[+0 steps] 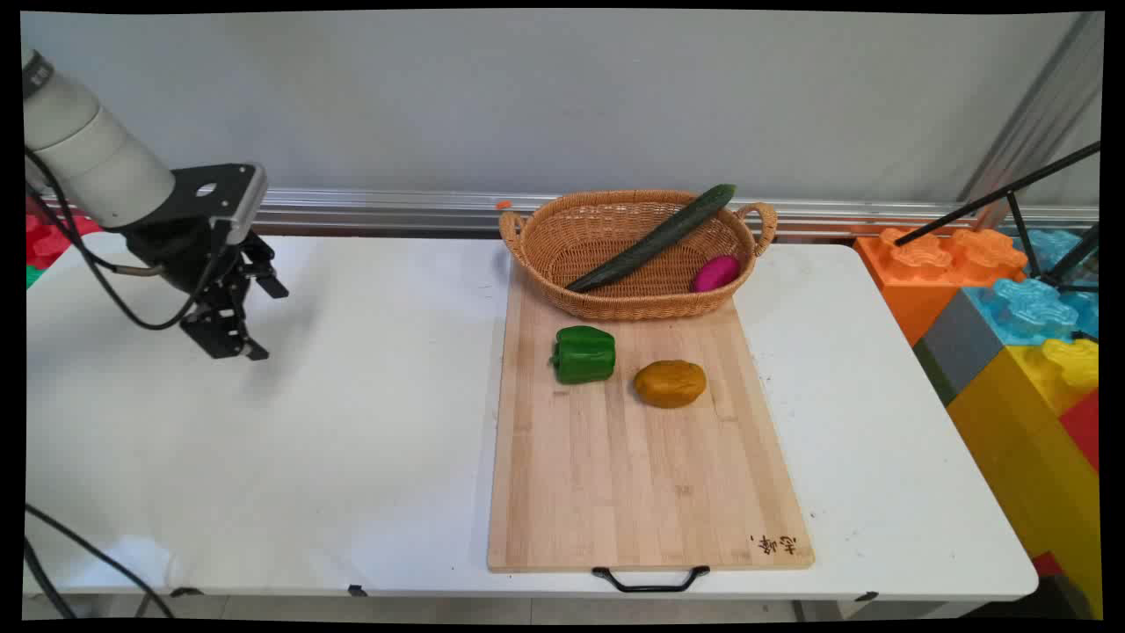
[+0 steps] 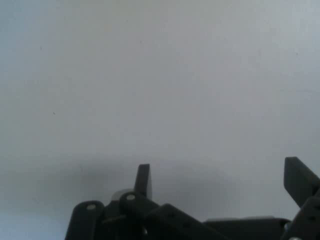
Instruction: Pick up the cucumber from the vegetable basket
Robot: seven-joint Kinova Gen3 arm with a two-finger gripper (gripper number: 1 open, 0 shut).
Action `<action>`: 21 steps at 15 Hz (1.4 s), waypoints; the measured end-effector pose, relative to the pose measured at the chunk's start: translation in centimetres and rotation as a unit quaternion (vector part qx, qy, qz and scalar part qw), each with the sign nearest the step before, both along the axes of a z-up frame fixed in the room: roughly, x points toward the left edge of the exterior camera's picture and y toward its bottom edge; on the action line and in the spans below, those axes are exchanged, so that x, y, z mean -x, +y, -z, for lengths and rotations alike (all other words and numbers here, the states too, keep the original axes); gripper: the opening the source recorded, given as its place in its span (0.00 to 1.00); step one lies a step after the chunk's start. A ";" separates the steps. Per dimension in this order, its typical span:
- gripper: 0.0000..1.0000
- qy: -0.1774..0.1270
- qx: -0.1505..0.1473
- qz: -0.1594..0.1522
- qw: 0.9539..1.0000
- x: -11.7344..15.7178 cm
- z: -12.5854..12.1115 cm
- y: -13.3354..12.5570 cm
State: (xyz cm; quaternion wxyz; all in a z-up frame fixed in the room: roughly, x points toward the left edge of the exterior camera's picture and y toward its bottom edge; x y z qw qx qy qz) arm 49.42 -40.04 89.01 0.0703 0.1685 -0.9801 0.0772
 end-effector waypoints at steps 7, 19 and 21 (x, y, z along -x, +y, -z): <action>1.00 0.079 0.052 -0.077 0.993 5.8 -1.9 -4.8; 1.00 0.148 0.134 -0.158 0.967 22.4 -4.1 -15.4; 1.00 0.159 0.144 -0.177 0.960 25.0 -3.1 -17.6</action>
